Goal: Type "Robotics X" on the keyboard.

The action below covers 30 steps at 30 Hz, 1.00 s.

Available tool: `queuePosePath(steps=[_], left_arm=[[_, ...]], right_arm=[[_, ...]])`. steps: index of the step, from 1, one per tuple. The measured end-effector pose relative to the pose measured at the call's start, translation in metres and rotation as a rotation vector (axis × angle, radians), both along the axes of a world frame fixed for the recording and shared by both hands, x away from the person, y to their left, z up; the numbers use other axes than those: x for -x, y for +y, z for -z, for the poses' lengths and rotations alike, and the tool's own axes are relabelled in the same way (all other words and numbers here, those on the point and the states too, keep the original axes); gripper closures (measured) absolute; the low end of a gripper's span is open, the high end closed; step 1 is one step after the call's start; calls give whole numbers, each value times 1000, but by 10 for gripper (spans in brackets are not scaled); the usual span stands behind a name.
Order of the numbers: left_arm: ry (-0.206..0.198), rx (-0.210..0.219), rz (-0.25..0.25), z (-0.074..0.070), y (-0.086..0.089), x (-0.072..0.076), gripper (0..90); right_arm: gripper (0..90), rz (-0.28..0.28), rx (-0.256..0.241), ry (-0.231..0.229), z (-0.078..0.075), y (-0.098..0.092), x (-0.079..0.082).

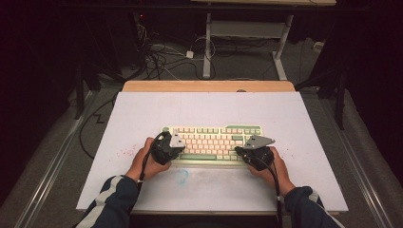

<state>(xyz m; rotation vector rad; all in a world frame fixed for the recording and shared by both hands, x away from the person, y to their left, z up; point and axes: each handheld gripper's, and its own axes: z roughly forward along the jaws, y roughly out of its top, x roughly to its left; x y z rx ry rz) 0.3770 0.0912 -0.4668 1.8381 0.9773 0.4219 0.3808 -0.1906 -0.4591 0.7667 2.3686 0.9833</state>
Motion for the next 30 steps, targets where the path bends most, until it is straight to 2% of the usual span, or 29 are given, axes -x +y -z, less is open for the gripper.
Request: queuePosePath(steps=[2, 5, 16, 24, 30], left_arm=[[15, -9, 6, 2, -1, 0, 870], [7, -19, 10, 3, -2, 1, 870], [-16, -7, -6, 0, 0, 1, 870], [-36, 16, -16, -7, 3, 1, 868], [-68, 39, -38, -10, 6, 0, 826]], right_arm=[[900, 0, 0, 0, 0, 0, 0], [900, 0, 1, -1, 0, 0, 0], [900, 0, 0, 0, 0, 0, 0], [900, 0, 0, -1, 0, 0, 0], [900, -2, 6, -4, 0, 0, 0]])
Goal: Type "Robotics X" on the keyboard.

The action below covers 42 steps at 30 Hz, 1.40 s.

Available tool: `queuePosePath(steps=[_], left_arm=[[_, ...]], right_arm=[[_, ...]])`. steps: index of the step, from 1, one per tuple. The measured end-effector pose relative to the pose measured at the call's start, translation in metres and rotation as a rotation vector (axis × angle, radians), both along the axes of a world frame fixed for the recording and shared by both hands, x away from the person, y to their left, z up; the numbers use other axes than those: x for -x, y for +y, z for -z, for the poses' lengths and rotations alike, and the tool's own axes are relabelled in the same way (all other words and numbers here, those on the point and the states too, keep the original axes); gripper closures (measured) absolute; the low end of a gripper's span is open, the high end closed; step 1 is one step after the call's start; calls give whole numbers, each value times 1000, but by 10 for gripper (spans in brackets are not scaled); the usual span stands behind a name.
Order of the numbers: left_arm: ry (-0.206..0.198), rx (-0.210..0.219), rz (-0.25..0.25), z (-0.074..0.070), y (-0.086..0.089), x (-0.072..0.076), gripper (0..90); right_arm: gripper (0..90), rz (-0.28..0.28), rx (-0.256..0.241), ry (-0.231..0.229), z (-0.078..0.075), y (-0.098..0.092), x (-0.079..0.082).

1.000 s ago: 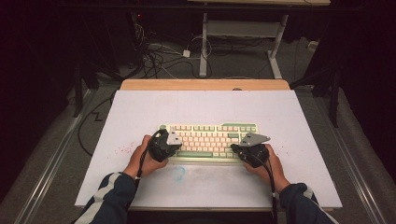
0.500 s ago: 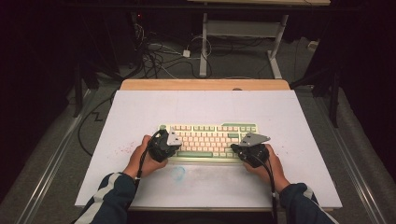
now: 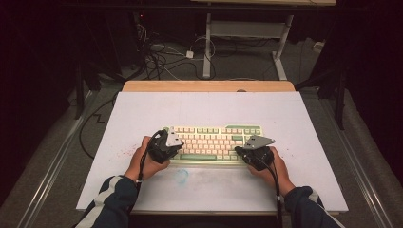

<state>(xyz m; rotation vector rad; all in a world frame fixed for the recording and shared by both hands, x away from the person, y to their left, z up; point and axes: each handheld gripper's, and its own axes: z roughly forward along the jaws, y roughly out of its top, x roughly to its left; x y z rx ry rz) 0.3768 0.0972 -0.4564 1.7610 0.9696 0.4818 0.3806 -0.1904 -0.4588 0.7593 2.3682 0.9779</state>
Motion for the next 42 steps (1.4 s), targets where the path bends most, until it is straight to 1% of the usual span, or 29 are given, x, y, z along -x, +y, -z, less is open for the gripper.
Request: queuePosePath(steps=[4, 5, 8, 9, 14, 18, 22, 24, 26, 28, 33, 34, 35, 37, 40, 42], left_arm=[[-9, 20, -10, -2, 1, -1, 788], [-14, 19, -14, -2, 1, -1, 780], [-31, 27, -25, -3, 2, -1, 725], [-30, 32, -27, -4, 2, -1, 707], [-56, 50, -47, -6, 4, -2, 626], [-76, 60, -64, -7, 4, -2, 547], [-94, 69, -73, -9, 4, -1, 475], [-100, 80, -73, -9, 4, -1, 449], [-104, 89, -73, -11, 4, 0, 403], [-110, 93, -75, -11, 4, 0, 367], [-105, 92, -83, -10, 3, -1, 266], [-103, 94, -83, -9, 3, -1, 245], [-108, 87, -85, -9, 2, -1, 227], [-108, 92, -82, -9, 2, -1, 205], [-113, 84, -87, -8, 1, -1, 171], [-116, 98, -80, -8, 1, 0, 162]], right_arm=[[900, -3, 8, -7, 0, 1, 0], [900, -4, 13, -10, -1, 1, 1], [890, -7, 16, -7, -2, 1, 1], [885, -8, 15, -6, -3, 1, 1], [869, -12, -11, -15, -9, -2, 2], [834, -10, -27, -35, -14, -3, 4], [742, 1, -55, -63, -20, -4, 7], [680, 5, -66, -70, -22, -5, 8], [620, 18, -63, -89, -23, -5, 9], [556, 22, -69, -97, -24, -7, 8], [446, 48, -82, -114, -24, -9, 7], [416, 54, -79, -119, -24, -9, 7], [398, 62, -79, -125, -24, -8, 7], [342, 73, -86, -134, -24, -8, 7], [275, 115, -90, -153, -23, -6, 8], [245, 131, -115, -157, -23, -7, 7]])
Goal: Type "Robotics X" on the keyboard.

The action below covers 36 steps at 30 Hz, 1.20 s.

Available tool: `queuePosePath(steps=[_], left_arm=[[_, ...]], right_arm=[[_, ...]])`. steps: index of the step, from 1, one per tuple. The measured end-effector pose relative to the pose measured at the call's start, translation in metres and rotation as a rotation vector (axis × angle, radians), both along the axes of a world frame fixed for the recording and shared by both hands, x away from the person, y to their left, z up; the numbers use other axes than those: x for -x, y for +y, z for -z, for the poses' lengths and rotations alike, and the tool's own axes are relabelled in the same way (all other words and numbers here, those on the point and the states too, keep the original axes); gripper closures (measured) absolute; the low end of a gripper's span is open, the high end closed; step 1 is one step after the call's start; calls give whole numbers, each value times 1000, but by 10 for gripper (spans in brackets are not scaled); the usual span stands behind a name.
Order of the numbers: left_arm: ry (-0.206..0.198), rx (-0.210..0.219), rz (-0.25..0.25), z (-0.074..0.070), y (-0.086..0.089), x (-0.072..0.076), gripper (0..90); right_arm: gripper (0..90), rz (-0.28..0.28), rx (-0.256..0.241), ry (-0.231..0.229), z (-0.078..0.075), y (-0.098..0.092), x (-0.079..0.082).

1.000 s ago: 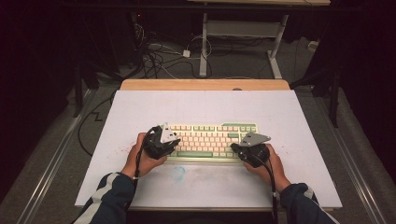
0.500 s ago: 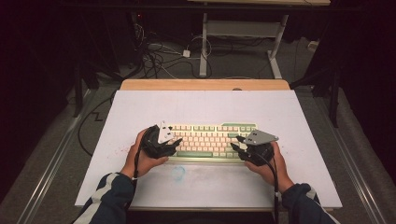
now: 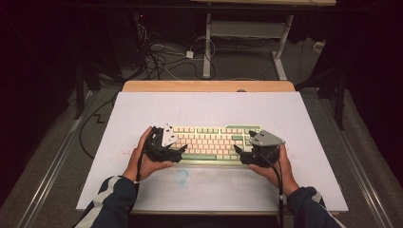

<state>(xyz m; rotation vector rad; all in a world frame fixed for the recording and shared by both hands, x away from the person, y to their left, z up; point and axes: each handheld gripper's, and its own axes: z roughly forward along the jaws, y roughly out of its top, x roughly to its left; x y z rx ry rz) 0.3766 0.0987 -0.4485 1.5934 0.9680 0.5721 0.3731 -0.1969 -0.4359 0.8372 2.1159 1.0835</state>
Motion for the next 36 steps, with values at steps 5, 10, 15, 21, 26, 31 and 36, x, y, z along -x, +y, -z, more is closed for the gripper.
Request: queuePosePath(steps=[5, 10, 15, 21, 26, 31, 36], left_arm=[[-6, -12, 8, 2, -1, 2, 160], [-13, -22, 19, 3, -3, 4, 160], [-20, -26, 22, 1, -3, 6, 161], [-38, -36, 24, -1, -3, 10, 161], [-46, -40, 21, -3, -2, 13, 162], [-51, -48, 33, -4, -3, 16, 162], [-61, -61, 34, -4, -3, 19, 162]], right_arm=[[223, 26, -23, -8, 0, -1, 0], [226, 40, 5, -41, 1, 0, 1], [232, 37, 8, -62, -1, 0, 3], [234, 28, 2, -84, -4, 0, 7], [234, 23, 3, -98, -7, 0, 11], [235, 22, 3, -102, -9, -1, 14], [235, 19, 5, -105, -11, -1, 17]])
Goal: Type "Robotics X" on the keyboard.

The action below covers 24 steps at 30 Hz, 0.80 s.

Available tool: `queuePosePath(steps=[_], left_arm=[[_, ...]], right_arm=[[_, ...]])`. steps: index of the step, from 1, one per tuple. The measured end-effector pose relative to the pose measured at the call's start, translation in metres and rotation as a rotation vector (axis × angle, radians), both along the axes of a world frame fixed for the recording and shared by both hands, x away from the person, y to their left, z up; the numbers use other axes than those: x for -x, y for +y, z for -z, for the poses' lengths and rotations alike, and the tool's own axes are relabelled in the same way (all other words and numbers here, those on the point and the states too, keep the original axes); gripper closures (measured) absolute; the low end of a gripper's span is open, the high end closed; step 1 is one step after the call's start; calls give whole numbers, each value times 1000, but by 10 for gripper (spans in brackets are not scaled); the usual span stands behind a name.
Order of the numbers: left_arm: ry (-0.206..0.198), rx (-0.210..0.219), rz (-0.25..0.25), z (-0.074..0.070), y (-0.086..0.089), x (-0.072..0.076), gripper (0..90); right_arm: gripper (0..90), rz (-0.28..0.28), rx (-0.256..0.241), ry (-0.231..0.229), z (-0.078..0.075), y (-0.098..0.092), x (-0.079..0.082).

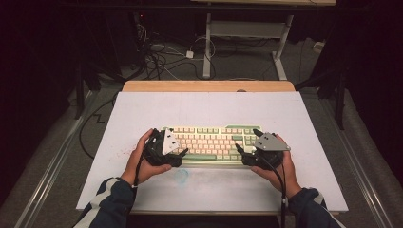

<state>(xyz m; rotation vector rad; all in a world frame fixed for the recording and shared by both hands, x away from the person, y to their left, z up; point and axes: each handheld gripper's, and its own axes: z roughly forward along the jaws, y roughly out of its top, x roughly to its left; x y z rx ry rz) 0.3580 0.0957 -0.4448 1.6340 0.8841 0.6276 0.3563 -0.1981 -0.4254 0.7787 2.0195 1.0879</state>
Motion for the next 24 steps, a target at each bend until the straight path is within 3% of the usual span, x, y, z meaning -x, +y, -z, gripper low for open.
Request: queuePosePath(steps=[24], left_arm=[[-50, -27, 35, -4, 3, 18, 162]], right_arm=[[236, 10, 23, -21, -7, -13, 22]])
